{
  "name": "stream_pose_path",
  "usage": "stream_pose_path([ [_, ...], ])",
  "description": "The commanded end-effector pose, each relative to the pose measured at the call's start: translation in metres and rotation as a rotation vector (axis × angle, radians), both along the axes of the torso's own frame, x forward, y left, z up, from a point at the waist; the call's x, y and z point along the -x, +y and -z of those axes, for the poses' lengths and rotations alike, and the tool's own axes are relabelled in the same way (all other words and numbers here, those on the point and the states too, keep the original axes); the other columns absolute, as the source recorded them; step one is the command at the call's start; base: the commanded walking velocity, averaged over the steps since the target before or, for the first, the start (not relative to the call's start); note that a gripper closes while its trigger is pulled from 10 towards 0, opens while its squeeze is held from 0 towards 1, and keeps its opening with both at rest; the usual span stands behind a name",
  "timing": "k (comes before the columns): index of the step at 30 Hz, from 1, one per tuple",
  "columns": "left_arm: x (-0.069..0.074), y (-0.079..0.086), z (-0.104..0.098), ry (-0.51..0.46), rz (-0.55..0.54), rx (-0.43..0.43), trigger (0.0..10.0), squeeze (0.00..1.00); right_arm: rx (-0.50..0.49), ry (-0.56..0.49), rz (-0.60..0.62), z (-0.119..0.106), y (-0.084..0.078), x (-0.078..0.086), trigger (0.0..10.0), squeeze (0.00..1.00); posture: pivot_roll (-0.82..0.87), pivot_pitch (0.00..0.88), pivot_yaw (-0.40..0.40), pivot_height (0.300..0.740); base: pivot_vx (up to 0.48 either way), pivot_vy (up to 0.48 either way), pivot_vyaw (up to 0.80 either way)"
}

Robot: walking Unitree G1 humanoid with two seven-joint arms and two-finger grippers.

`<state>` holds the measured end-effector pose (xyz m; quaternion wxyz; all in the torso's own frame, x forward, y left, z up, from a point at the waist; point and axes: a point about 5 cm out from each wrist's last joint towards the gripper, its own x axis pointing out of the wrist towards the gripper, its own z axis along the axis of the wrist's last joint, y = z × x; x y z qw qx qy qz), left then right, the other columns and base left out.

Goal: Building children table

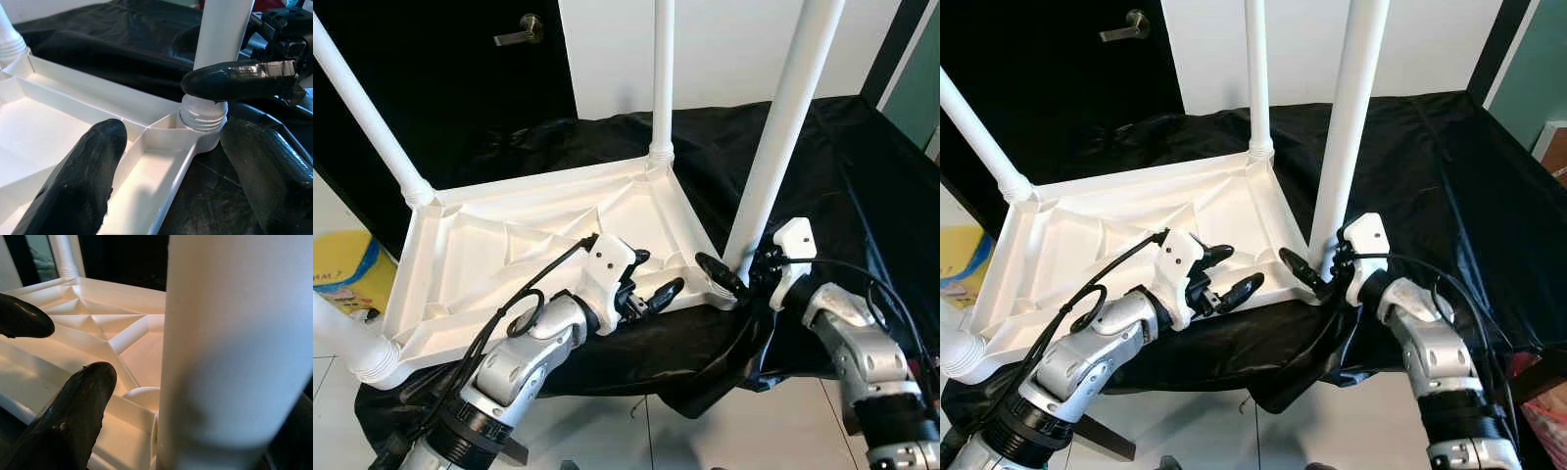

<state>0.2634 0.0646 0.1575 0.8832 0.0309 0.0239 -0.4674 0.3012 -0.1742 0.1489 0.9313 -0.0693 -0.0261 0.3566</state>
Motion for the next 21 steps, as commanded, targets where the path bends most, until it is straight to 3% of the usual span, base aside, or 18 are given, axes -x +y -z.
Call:
stream_pose_path([
  [1, 0.016, -0.008, -0.001, 0.021, 0.341, -0.010, 10.0, 0.00, 0.008, 0.008, -0.025, 0.002, 0.003, 0.000, 10.0, 0.00, -0.11, 0.016, 0.050, 0.740, 0.000, 0.000, 0.00],
  [6, 0.019, -0.007, -0.001, 0.034, 0.350, -0.026, 10.0, 0.00, 0.021, 0.030, -0.067, 0.003, 0.002, -0.009, 10.0, 0.00, -0.09, 0.033, 0.049, 0.740, 0.000, 0.000, 0.00],
  [7, 0.019, -0.007, -0.001, 0.036, 0.349, -0.027, 10.0, 0.00, 0.029, 0.036, -0.079, 0.003, 0.002, -0.011, 7.9, 0.00, -0.09, 0.033, 0.049, 0.740, 0.000, 0.000, 0.00],
  [8, 0.019, -0.006, -0.002, 0.042, 0.342, -0.025, 10.0, 0.00, 0.050, 0.034, -0.080, 0.005, 0.001, -0.013, 3.6, 0.00, -0.09, 0.052, 0.052, 0.740, 0.000, 0.000, 0.00],
  [10, 0.019, -0.005, -0.002, 0.045, 0.337, -0.025, 10.0, 0.00, 0.065, 0.032, -0.080, 0.006, 0.001, -0.014, 3.6, 0.00, -0.09, 0.055, 0.054, 0.740, 0.000, 0.000, 0.00],
  [11, 0.019, -0.004, -0.003, 0.049, 0.333, -0.024, 10.0, 0.00, 0.066, 0.037, -0.077, 0.008, 0.000, -0.015, 0.0, 0.00, -0.09, 0.067, 0.055, 0.740, 0.000, 0.000, 0.00],
  [20, 0.024, -0.005, -0.001, 0.063, 0.331, -0.024, 10.0, 0.00, 0.062, 0.056, -0.075, 0.016, -0.003, -0.012, 0.0, 0.00, -0.08, 0.088, 0.052, 0.740, 0.000, 0.000, 0.00],
  [21, 0.024, -0.004, -0.002, 0.066, 0.329, -0.021, 10.0, 0.00, 0.061, 0.065, -0.069, 0.018, -0.003, -0.011, 1.1, 0.00, -0.09, 0.098, 0.054, 0.740, 0.000, 0.000, 0.00],
])
